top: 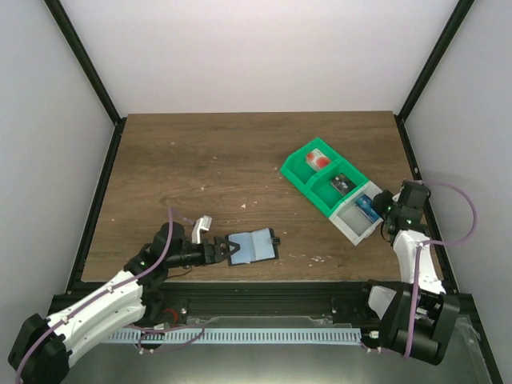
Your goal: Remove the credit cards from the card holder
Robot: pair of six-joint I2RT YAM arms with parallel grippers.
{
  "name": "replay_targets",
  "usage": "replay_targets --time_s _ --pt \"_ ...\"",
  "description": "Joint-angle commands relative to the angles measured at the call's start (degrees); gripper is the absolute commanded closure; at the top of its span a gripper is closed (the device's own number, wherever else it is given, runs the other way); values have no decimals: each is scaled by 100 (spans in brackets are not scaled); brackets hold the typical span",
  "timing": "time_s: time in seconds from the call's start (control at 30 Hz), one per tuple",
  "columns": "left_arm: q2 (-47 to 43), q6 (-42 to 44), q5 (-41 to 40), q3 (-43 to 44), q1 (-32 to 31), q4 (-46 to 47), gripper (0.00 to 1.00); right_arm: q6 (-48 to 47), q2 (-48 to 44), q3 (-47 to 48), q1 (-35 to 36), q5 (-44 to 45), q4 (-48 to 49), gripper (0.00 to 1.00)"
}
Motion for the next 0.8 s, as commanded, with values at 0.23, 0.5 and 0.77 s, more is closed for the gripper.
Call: replay_targets --time_s 0.23,0.5,0.77 --pt "713 644 -251 269 23 19 2 204 -926 431 23 -1351 -650 77" --pt "1407 407 -18 133 26 1099 0 459 -864 219 1553 -1355 -600 75" --pt "1988 -304 46 -187 98 2506 0 1231 -615 -251 3294 -1294 114 73"
